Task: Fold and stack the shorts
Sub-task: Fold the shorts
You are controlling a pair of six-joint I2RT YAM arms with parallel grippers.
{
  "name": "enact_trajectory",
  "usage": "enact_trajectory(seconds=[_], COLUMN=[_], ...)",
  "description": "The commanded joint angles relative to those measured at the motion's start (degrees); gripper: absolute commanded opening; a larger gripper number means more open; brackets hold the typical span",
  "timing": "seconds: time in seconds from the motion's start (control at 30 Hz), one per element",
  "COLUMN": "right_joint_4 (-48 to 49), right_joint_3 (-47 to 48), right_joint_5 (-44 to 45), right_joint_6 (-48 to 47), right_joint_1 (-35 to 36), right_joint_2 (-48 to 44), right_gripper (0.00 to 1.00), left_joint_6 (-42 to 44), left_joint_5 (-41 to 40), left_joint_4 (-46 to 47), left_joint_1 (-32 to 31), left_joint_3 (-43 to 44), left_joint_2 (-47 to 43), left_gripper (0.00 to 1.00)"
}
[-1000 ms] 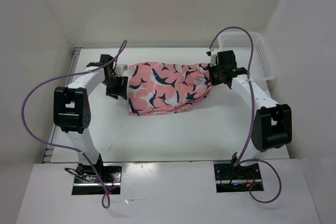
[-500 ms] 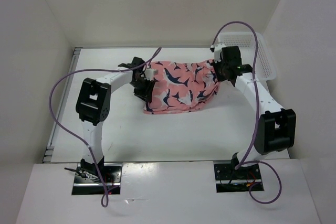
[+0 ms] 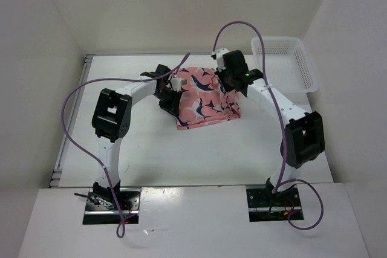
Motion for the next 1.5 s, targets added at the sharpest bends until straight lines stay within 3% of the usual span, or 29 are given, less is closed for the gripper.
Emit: enact_trajectory(seconds=[0.0, 0.5, 1.03, 1.1, 1.2, 1.23, 1.37, 1.47], right_joint_4=[1.46, 1.99, 4.27, 4.28, 4.28, 4.28, 3.14, 3.13], right_joint_3=[4.41, 14.53, 15.23, 15.24, 15.24, 15.24, 16.46, 17.52], right_joint_5=[3.09, 4.41, 2.47, 2.47, 2.39, 0.56, -8.21, -13.07], right_joint_6=[3.59, 5.63, 6.16, 6.16, 6.86, 6.86, 5.55, 3.79], right_joint_1=[1.44, 13.31, 21.40, 21.40, 21.93, 21.93, 23.41, 25.96], right_joint_2=[3.64, 11.74, 20.87, 21.58, 22.11, 22.11, 19.92, 17.55], right_gripper=[0.00, 0.00, 0.00, 0.04, 0.20, 0.32, 0.54, 0.58], left_joint_6=[0.40, 0.40, 0.40, 0.40, 0.40, 0.40, 0.40, 0.40], left_joint_5=[-0.44, -0.96, -0.96, -1.49, -2.02, -2.89, -4.39, -5.01], left_joint_4=[0.38, 1.44, 1.96, 1.96, 1.44, 1.44, 0.30, -0.84], left_joint_1=[-0.40, -0.40, 1.35, 1.97, 3.37, 3.38, 5.22, 5.23], left_joint_3=[0.68, 0.06, -0.46, -0.46, -0.46, -0.46, -0.46, -0.46], left_joint_2=[2.47, 3.00, 1.24, 0.63, -0.60, -1.39, -4.21, -6.32], left_gripper=[0.37, 0.36, 0.36, 0.36, 0.39, 0.41, 0.49, 0.51])
